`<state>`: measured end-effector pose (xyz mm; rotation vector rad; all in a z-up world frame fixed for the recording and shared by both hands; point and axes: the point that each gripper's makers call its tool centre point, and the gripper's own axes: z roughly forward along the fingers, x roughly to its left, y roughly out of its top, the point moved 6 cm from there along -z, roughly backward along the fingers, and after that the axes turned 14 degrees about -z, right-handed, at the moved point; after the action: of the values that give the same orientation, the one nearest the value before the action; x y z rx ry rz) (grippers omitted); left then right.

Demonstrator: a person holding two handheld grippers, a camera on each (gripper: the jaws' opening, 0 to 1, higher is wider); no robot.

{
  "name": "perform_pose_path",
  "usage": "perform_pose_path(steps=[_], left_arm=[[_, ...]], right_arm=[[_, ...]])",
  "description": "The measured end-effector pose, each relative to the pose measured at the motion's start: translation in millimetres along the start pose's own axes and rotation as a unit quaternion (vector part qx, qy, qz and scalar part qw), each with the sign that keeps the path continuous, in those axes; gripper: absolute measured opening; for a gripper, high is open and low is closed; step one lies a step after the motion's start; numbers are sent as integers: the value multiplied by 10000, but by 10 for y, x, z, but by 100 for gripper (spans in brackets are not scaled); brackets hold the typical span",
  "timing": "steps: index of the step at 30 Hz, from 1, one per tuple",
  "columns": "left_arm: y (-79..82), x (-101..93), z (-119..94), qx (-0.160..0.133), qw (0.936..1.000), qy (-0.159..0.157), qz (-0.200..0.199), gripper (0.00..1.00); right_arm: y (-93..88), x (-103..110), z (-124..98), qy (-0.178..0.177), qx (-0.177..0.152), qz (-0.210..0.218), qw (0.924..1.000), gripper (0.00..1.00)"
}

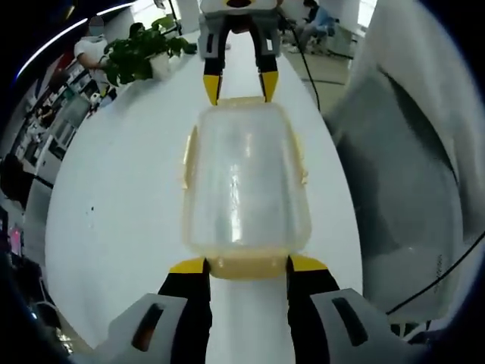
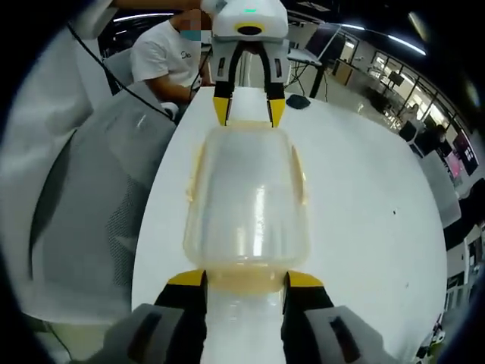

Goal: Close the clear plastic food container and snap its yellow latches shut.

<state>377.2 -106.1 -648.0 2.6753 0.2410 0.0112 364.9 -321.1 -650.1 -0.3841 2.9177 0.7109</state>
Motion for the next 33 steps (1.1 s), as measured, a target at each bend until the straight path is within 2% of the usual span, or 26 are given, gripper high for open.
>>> perform_pose_path(steps=[19, 33], left_arm=[[329, 33, 378, 17, 9999, -145, 60, 36], [329, 29, 526, 160, 9996, -225, -54, 36]], right_arm=[[-484, 67, -30, 53, 41, 181, 9998, 36], [-578, 77, 53, 139, 108, 192, 9997, 36]])
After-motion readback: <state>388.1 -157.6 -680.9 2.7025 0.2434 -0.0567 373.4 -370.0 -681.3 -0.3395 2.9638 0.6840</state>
